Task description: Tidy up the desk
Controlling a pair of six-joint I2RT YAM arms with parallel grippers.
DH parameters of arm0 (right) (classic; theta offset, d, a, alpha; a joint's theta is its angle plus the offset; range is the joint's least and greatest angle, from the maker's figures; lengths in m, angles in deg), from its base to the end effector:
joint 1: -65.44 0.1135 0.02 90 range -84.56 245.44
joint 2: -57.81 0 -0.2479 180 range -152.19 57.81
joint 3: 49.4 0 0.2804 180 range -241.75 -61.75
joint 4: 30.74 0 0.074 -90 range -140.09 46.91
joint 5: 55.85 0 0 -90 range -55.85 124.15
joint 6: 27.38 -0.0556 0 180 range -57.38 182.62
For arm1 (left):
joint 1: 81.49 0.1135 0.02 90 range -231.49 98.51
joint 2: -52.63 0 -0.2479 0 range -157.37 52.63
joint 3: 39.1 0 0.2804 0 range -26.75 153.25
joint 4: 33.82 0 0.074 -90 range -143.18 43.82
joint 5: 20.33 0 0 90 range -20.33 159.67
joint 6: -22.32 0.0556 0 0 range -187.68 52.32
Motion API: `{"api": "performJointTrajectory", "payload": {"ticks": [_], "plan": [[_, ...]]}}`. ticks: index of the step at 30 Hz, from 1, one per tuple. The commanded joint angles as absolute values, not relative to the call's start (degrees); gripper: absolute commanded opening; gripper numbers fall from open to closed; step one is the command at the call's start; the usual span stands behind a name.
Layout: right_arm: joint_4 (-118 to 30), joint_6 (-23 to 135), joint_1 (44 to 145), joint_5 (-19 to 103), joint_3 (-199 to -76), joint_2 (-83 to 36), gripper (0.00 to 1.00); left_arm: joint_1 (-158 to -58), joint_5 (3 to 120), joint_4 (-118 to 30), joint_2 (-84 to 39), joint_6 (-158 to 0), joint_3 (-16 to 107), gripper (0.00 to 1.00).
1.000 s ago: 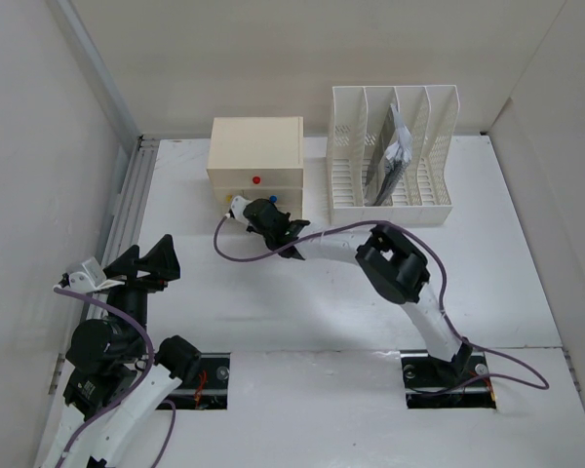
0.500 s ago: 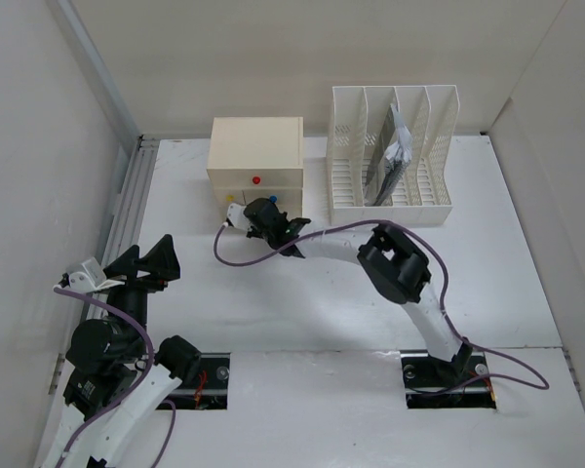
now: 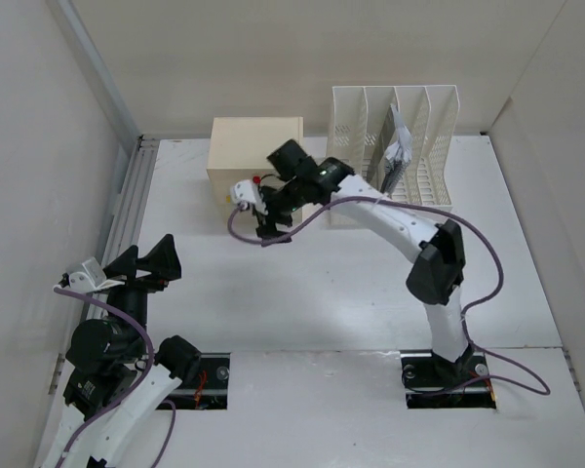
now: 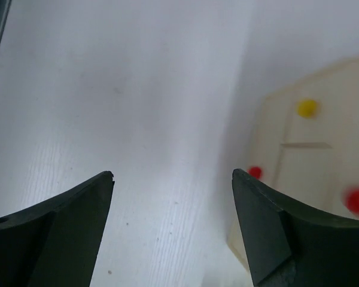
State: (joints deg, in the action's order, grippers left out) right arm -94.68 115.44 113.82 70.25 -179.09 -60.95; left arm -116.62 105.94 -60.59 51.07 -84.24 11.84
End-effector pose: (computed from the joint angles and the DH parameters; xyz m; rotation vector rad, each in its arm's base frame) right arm 0.2984 0.3852 0.2890 -2.0024 1.3093 0.7437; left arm 0.0716 -0.0102 0.3788 -0.3675 1.2115 -0.4080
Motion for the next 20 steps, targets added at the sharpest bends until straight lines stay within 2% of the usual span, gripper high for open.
{"api": "performJointTrajectory", "payload": {"ticks": [1,2,3,4,5,6,10,15,17,18,20], "plan": [[-84.9,98.2,108.2,69.6,-178.5,-49.9,0.85,-116.3,106.1,-58.7,51.8,-83.9,11.7,0.97],[-79.6,94.4,106.2,61.0,-175.5,-46.9,1.0,-116.3,105.5,-58.7,51.2,-83.9,11.7,1.0],[-67.8,90.0,105.6,55.0,-171.7,-43.7,1.0,-116.3,105.5,-58.7,51.2,-83.9,11.7,1.0],[-63.2,85.3,105.6,48.6,-165.2,-40.8,1.0,-116.3,105.5,-58.7,51.2,-83.9,12.2,1.0],[-59.4,83.0,105.6,34.4,-163.0,-36.6,1.0,-116.3,105.5,-58.7,50.7,-83.9,12.2,1.0],[-56.4,80.2,105.1,28.1,-161.6,-35.4,1.0,-116.3,105.5,-58.7,50.7,-83.9,12.2,1.0],[-52.2,74.2,101.1,11.9,-162.2,-33.9,1.0,-116.3,105.0,-58.7,50.2,-83.9,12.2,1.0],[-51.6,74.4,97.8,11.0,-157.5,-29.2,1.0,-116.3,105.0,-58.2,49.6,-83.9,12.2,1.0],[-50.4,80.2,96.0,20.0,-153.6,-26.5,1.0,-116.3,104.5,-58.2,49.6,-83.9,12.2,1.0],[-48.0,81.9,95.2,22.7,-147.9,-24.6,1.0,-116.3,104.5,-58.2,49.6,-83.4,12.2,1.0],[-44.9,80.5,93.0,30.0,-143.9,-19.5,1.0,-116.3,104.5,-58.2,49.6,-83.4,12.2,1.0]]}}
